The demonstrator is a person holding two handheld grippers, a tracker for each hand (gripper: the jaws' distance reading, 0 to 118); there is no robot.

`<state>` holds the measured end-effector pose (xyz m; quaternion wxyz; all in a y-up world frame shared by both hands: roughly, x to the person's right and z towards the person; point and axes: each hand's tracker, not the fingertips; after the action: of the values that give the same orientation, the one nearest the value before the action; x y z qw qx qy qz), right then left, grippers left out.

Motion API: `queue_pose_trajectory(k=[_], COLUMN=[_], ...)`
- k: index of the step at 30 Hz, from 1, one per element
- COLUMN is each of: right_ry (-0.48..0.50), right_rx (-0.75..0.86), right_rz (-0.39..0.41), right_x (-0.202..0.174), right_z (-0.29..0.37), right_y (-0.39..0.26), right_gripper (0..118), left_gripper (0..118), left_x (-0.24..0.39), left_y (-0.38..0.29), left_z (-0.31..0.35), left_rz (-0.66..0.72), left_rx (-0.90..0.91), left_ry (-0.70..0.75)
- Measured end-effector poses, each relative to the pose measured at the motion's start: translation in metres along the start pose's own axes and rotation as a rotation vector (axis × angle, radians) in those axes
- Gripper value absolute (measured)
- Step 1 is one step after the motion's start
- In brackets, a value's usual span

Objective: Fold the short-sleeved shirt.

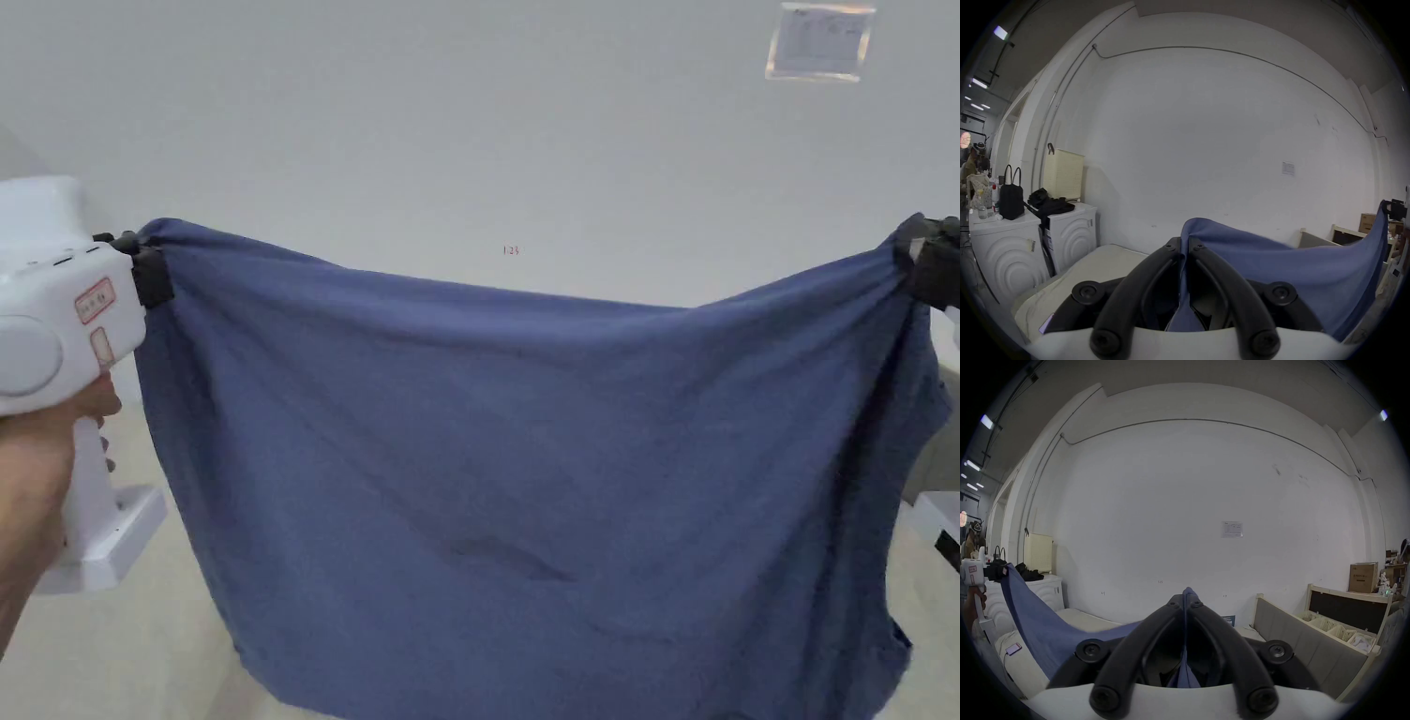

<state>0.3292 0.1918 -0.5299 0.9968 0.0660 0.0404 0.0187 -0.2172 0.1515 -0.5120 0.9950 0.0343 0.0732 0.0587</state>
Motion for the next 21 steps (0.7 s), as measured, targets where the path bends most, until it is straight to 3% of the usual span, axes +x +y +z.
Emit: queue_pose_trajectory(k=[2, 4, 6, 8, 9, 12, 17, 20, 21], right_ry=[-0.025, -0.025, 0.033, 0.033, 0.004, -0.035, -0.018, -0.066, -0.043], right_rx=[0.005, 0.000, 0.009, -0.018, -0.032, -0.034, -0.052, -0.055, -0.045], right_rz=[0.059, 0.034, -0.142, -0.212, -0.206, -0.095, -0.115, 0.025, -0.001], right_x=[-0.001, -0.004, 0.002, -0.001, -0.005, -0.013, -0.015, -0.022, -0.023], right_z=[-0.015, -0.030, -0.051, -0.075, -0.086, -0.116, -0.165, -0.194, -0.201], right_y=[0.000, 0.005, 0.005, 0.008, 0.010, 0.012, 0.002, -0.002, -0.005], right_gripper=[2, 2, 2, 2, 2, 2, 2, 2, 2], left_gripper=[5, 5, 5, 5, 5, 5, 5, 5, 5], left_x=[-0.002, -0.002, -0.001, 0.001, 0.002, -0.024, -0.031, -0.031, -0.029], left_y=[0.007, 0.011, 0.012, 0.016, 0.018, 0.024, 0.031, 0.028, 0.025], left_z=[-0.008, -0.017, -0.022, -0.040, -0.045, -0.096, -0.118, -0.120, -0.121], left_rz=[-0.028, -0.041, -0.047, -0.082, -0.094, -0.075, -0.058, -0.015, 0.000], left_rx=[-0.006, -0.020, -0.023, -0.023, -0.021, -0.016, -0.019, -0.010, -0.016], left_ry=[0.027, 0.022, 0.034, 0.053, 0.040, 0.023, 0.028, 0.006, 0.003])
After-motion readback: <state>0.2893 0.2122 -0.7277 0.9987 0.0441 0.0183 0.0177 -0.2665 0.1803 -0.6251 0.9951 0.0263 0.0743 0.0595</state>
